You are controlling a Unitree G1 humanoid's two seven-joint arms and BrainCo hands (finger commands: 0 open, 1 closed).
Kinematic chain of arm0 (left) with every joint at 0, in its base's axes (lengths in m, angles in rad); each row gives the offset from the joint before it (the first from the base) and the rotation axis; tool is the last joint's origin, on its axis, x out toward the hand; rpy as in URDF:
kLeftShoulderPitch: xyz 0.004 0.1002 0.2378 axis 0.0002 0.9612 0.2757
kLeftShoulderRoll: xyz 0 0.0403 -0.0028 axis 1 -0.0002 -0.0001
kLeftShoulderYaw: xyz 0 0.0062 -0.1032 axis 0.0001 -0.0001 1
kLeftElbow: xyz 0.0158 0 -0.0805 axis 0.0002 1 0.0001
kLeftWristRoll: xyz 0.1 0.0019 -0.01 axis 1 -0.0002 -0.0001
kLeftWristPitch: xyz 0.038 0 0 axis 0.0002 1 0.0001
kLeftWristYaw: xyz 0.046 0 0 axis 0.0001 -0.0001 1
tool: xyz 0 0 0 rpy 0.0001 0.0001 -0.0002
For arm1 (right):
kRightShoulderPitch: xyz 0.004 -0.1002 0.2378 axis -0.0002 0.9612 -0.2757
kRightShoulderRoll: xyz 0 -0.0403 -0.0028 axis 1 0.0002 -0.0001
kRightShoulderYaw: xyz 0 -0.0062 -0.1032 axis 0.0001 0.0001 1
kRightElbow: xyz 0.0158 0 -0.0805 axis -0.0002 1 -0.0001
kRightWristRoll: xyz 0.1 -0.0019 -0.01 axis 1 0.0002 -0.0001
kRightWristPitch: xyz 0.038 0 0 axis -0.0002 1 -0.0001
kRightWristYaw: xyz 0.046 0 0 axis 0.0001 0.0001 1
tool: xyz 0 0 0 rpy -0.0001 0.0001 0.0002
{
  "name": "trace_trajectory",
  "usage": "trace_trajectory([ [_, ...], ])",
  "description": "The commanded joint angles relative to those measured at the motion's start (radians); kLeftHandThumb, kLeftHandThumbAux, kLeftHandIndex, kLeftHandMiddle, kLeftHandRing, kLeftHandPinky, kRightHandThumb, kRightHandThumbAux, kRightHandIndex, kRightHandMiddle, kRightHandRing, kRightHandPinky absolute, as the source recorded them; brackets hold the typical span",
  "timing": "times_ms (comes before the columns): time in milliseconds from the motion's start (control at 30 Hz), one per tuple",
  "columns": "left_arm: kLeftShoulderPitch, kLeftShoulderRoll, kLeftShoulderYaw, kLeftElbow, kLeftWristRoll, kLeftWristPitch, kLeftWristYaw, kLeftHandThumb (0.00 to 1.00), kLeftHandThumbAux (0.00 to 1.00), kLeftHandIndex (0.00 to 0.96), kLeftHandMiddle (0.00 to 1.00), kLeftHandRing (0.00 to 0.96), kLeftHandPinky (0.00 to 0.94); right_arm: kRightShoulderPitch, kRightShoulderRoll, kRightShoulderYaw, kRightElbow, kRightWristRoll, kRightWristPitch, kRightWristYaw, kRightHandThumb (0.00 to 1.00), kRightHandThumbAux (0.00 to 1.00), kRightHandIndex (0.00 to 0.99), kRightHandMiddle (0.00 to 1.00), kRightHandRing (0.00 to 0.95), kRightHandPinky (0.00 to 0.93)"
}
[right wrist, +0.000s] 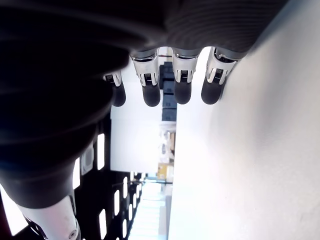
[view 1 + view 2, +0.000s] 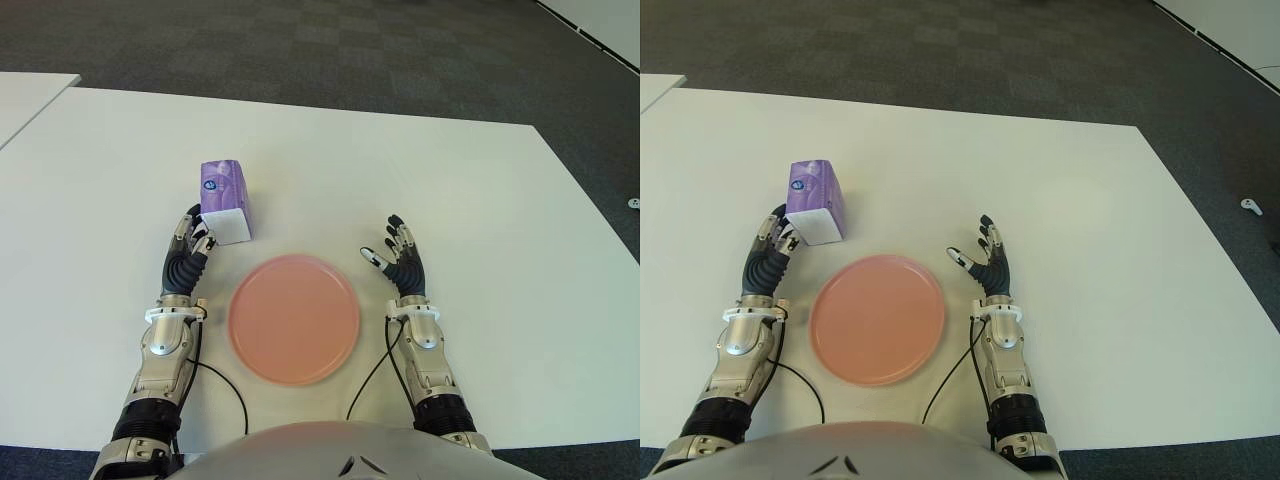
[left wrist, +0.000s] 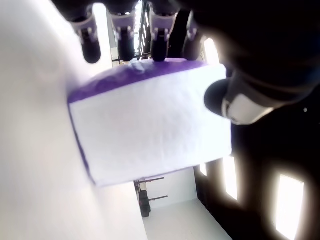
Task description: Put the tissue paper into the plate.
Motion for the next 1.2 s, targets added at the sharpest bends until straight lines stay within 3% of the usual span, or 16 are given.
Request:
trace_trajectory([
  [33,0.032,-0.009,-0.006,0.033,0.007,0.012,-0.003,0.000,0.471,0.000,0.000,0.000,0.000,0.074,0.011,0.000,0.093,-0.002,0.076,-0.001,0.123,0.764,0.000,0.000,0.000,0.000],
  [900,0.018,0.036,0.018,-0.004,0.034,0.015,0.010,0.000,0.456,0.000,0.000,0.000,0.000,0.058,0.021,0.007,0.107,-0.003,0.075,-0.014,0.128,0.754,0.000,0.000,0.000,0.000],
  [1033,0.003,0.073,0.028,-0.029,0.032,0.031,-0.005,0.000,0.452,0.000,0.000,0.000,0.000,0.056,0.026,0.008,0.105,-0.001,0.081,-0.014,0.124,0.747,0.000,0.000,0.000,0.000],
  [1200,-0.062,0.164,0.080,-0.017,0.001,0.064,-0.036,0.000,0.444,0.000,0.000,0.000,0.000,0.047,0.031,0.008,0.114,-0.001,0.081,-0.017,0.123,0.745,0.000,0.000,0.000,0.000],
])
